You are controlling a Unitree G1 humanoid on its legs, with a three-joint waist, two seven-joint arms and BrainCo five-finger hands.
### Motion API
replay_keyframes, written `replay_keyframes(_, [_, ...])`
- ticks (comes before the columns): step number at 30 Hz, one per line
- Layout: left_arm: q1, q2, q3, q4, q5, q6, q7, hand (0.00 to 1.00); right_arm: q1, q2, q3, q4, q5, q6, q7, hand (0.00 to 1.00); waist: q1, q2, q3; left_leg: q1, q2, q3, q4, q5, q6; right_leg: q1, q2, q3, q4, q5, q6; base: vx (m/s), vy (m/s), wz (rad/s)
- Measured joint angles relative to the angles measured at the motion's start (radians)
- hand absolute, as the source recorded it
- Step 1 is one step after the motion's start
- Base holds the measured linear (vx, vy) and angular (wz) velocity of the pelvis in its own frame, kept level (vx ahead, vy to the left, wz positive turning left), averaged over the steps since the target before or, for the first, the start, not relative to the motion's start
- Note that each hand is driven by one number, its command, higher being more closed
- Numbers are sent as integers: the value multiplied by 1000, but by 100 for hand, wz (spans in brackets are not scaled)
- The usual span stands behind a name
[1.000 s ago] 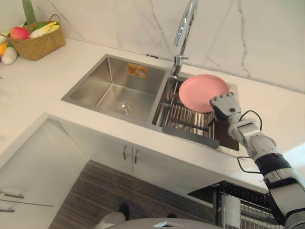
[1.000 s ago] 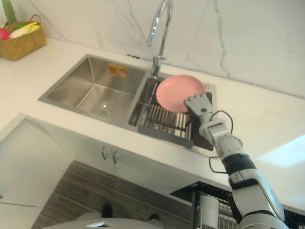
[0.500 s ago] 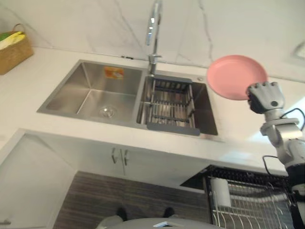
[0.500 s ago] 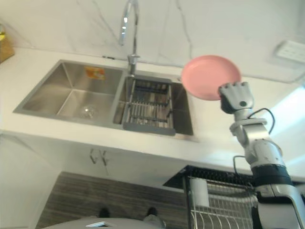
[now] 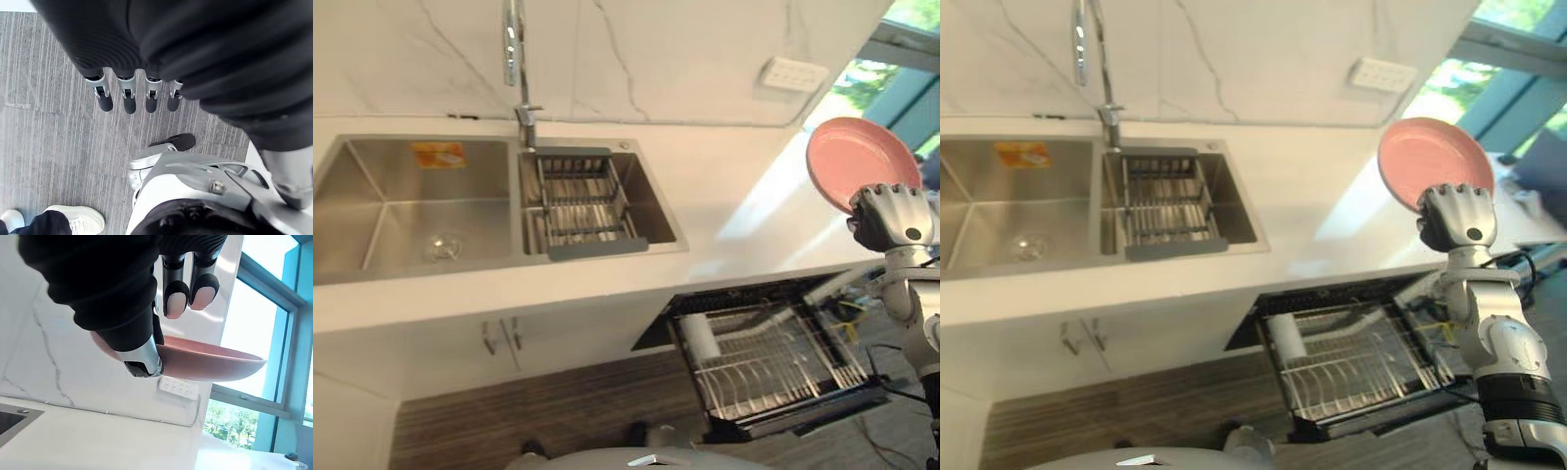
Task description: Walk over to the sink, pick up the cup, carry it to the dishwasher, place the cup inside the dishwasher, then close the dishwasher door
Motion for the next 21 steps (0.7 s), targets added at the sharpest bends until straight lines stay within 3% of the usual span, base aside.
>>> replay_keyframes(1, [-2,5,8,0,-1,2,2,0,0,0,0,4,2,-2,0,100,0,-12,-3,-14,8,7,22,3,-7,6,-1,-1,1,8,0,117,-182,-38])
replay_keyframes(2, [-13,13,30,1,-18,5,4,0,-9,0,-3,16,24,-8,-3,100,5,-41,-9,-57,23,14,104,-30,-30,14,12,6,-52,49,27,87,-219,-61])
replay_keyframes(3, [-27,4,52,1,-38,10,6,0,-33,0,-4,41,34,-17,-4,100,18,-41,-18,-92,51,7,159,-52,-33,16,64,4,-125,75,11,40,-221,-116])
replay_keyframes(4, [-37,-21,58,1,-59,13,8,0,-46,0,-4,52,39,-21,-8,100,38,-9,-17,-106,77,17,140,-53,-27,46,141,36,-306,145,21,-13,-183,-125])
replay_keyframes(5, [-48,-21,64,6,-81,14,11,0,-45,7,3,79,39,-41,-14,100,39,-11,-7,-111,73,65,150,-49,-33,85,141,21,-344,93,27,-11,-118,-104])
replay_keyframes(6, [-55,-16,64,12,-89,14,13,0,-45,12,5,93,39,-45,-15,100,39,-19,-4,-112,70,80,163,-51,-31,98,139,18,-365,85,43,-12,-128,-80])
replay_keyframes(7, [-65,-11,64,11,-101,14,17,0,-50,22,6,105,39,-52,-16,100,49,-28,7,-119,68,100,195,-52,-33,115,148,32,-437,115,85,-63,-134,-68])
replay_keyframes(8, [-70,-18,64,17,-114,12,28,0,-44,26,6,105,40,-56,-21,100,47,-14,14,-125,72,94,208,-56,-38,124,162,40,-479,134,94,-98,-135,-58])
replay_keyframes(12, [-65,-42,65,17,-117,8,35,0,38,64,-12,106,39,-37,-26,100,30,29,30,-123,79,57,201,-58,-57,118,181,60,-486,140,87,-107,-15,-20])
replay_keyframes(15, [-59,-49,66,17,-117,4,34,0,50,109,-22,105,39,-11,-22,100,14,36,39,-133,80,35,203,-58,-58,110,183,62,-490,141,88,-103,61,-2])
replay_keyframes(21, [-59,-56,66,-5,-117,-19,33,0,79,137,-92,57,37,12,16,100,16,52,84,-146,77,27,233,-73,-44,109,167,62,-497,155,88,-74,109,4])
